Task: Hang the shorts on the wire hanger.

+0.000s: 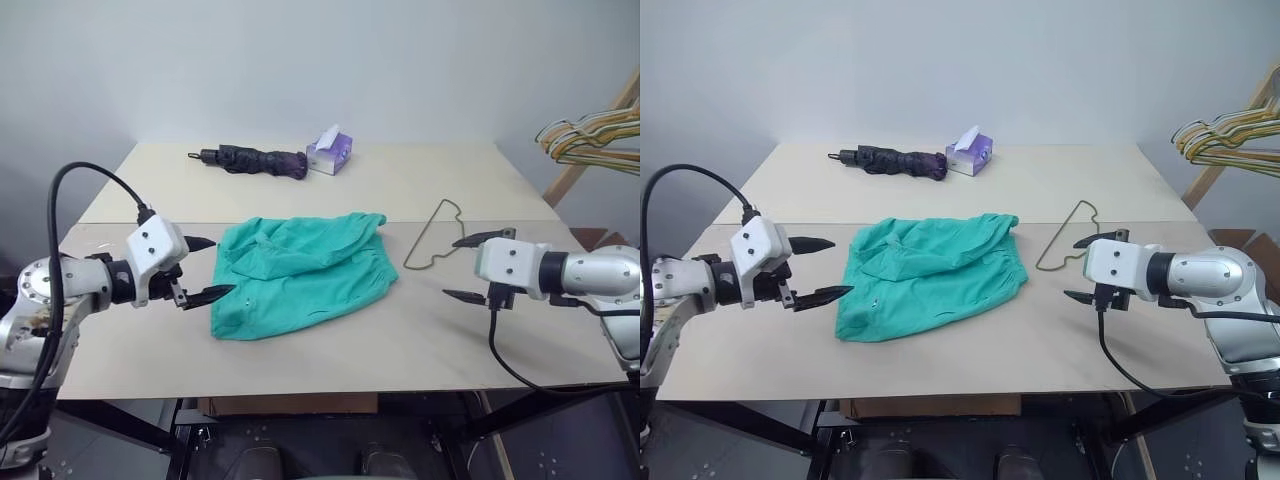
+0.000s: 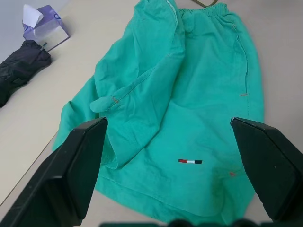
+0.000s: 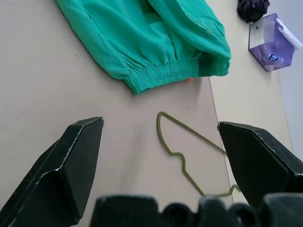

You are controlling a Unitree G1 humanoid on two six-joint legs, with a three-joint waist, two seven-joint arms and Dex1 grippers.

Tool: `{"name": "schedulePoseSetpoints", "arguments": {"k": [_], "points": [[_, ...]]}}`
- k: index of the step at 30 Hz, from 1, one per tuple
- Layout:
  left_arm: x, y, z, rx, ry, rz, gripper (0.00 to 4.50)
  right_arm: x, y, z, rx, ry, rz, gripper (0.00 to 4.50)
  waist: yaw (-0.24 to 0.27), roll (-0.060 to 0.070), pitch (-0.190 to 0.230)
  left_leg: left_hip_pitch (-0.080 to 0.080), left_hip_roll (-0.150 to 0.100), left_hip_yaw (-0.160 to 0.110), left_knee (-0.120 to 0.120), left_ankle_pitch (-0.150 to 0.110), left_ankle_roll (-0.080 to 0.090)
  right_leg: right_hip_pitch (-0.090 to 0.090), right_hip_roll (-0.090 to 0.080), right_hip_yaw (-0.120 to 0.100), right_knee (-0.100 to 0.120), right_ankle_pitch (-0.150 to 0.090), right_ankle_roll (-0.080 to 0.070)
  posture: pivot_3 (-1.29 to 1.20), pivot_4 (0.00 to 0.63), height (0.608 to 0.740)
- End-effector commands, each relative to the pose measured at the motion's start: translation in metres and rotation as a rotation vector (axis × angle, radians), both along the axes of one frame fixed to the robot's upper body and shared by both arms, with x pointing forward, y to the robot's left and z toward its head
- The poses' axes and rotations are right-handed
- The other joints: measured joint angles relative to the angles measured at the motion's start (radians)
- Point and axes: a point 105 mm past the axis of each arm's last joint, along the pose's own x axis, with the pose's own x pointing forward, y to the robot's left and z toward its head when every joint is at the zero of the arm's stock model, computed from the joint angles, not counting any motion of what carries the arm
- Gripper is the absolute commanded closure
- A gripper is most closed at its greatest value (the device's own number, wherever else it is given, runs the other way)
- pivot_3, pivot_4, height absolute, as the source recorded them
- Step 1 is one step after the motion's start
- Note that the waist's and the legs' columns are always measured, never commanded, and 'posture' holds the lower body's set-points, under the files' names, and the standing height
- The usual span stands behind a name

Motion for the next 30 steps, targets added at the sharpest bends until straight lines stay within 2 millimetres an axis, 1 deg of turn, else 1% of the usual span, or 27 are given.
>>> {"name": "schedulePoseSetpoints", "arguments": {"k": [1, 4, 16, 19, 22, 25, 28, 30], "points": [[0.001, -0.004, 0.014, -0.066, -0.02, -0.006, 0.0, 0.003, 0.002, 0.016, -0.01, -0.065, 0.014, 0.01, 0.0, 0.0, 0.0, 0.0, 0.0, 0.0, 0.0, 0.0, 0.0, 0.0, 0.0, 0.0, 0.0, 0.0, 0.0, 0.15, 0.0, 0.74], [0.003, -0.004, 0.016, -0.062, -0.034, 0.011, 0.0, 0.004, 0.002, 0.016, -0.011, -0.069, 0.012, 0.01, 0.0, 0.0, 0.0, 0.0, 0.0, 0.0, 0.0, 0.0, 0.0, 0.0, 0.0, 0.0, 0.0, 0.0, 0.0, 0.15, 0.0, 0.74], [0.001, 0.0, 0.006, 0.012, -0.014, 0.008, 0.0, 0.005, 0.007, 0.016, -0.014, -0.077, 0.029, 0.01, 0.0, 0.0, 0.0, 0.0, 0.0, 0.0, 0.0, 0.0, 0.0, 0.0, 0.0, 0.0, 0.0, 0.0, 0.0, 0.15, 0.0, 0.74], [0.001, 0.002, 0.003, 0.033, -0.01, 0.009, 0.0, 0.009, 0.011, 0.015, -0.029, -0.1, 0.048, 0.01, -0.001, 0.0, 0.0, 0.0, 0.0, 0.0, 0.0, 0.0, 0.0, 0.0, 0.0, 0.0, 0.0, 0.0, 0.0, 0.14, 0.0, 0.74], [0.0, 0.003, 0.0, 0.037, 0.006, 0.001, 0.0, 0.016, 0.013, 0.014, -0.087, -0.117, 0.051, 0.01, -0.003, 0.0, 0.0, 0.0, 0.0, 0.0, 0.0, 0.0, 0.0, 0.0, 0.0, 0.0, 0.0, 0.0, 0.0, 0.13, 0.0, 0.74], [-0.007, 0.003, -0.013, 0.074, 0.069, -0.035, 0.0, 0.02, 0.025, 0.009, -0.118, -0.15, 0.117, 0.01, -0.007, 0.0, 0.0, 0.0, 0.0, 0.001, 0.0, 0.0, 0.0, -0.001, 0.0, 0.0, 0.0, 0.0, 0.0, 0.11, 0.0, 0.74], [-0.009, 0.003, -0.018, 0.094, 0.088, -0.046, 0.0, 0.021, 0.033, 0.004, -0.111, -0.156, 0.14, 0.01, -0.007, 0.0, 0.0, 0.0, 0.0, 0.001, 0.0, 0.0, 0.0, -0.001, 0.0, 0.0, 0.0, 0.0, 0.0, 0.11, 0.0, 0.74], [-0.01, 0.005, -0.022, 0.118, 0.115, -0.05, 0.0, 0.028, 0.047, -0.01, -0.108, -0.164, 0.163, 0.01, -0.007, 0.0, 0.0, 0.0, 0.0, 0.001, 0.0, 0.0, 0.0, -0.001, 0.0, 0.0, 0.0, 0.0, 0.0, 0.1, 0.0, 0.74]]}}
